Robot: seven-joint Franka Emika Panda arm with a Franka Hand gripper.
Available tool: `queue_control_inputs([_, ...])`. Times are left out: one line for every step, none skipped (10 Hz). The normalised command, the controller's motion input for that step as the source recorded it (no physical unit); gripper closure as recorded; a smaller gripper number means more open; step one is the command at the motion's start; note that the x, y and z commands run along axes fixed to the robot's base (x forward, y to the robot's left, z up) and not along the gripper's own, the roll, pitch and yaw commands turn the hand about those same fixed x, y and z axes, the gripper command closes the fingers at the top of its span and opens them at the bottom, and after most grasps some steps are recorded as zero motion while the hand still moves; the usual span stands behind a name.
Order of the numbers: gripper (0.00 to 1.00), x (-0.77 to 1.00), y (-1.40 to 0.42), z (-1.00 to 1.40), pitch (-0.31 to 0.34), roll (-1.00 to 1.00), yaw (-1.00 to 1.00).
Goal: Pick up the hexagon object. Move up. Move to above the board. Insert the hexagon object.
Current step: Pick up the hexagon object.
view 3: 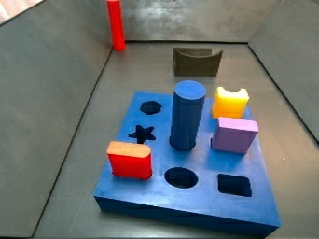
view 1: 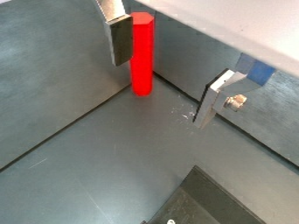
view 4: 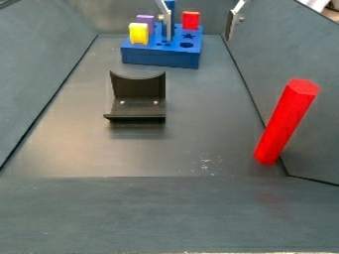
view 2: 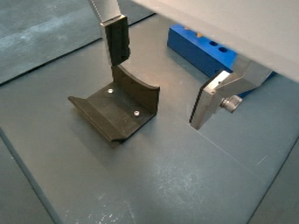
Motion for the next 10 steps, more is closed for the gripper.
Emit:
queue_control_inputs([0.0,0.0,0.0,0.0,0.009,0.0,0.0])
queue_control_inputs([0.0,0.04,0.07,-0.09,0.01,0.02,0.08])
queue_control_inputs([0.0,-0.19,0.11,-0.16,0.0,0.1,0.09])
queue_control_inputs([0.0,-0.49,0.17,-0.22,0.0,0.08,0.39])
queue_control_inputs([0.0,-0.66,0.23,-0.18,0.0,0.06,0.41])
queue_control_inputs([0.0,-0.67,0.2,-0.2,0.0,0.08,0.43])
queue_control_inputs([0.0,-0.71,0.19,-0.23,0.0,0.08,0.42])
queue_control_inputs([0.0,-0.77,0.26,-0.2,-0.016,0.11,0.33])
queue_control_inputs([0.0,-0.79,0.23,-0.21,-0.031,0.13,0.33])
queue_control_inputs([0.0,-0.73,0.22,-0.19,-0.034,0.17,0.36])
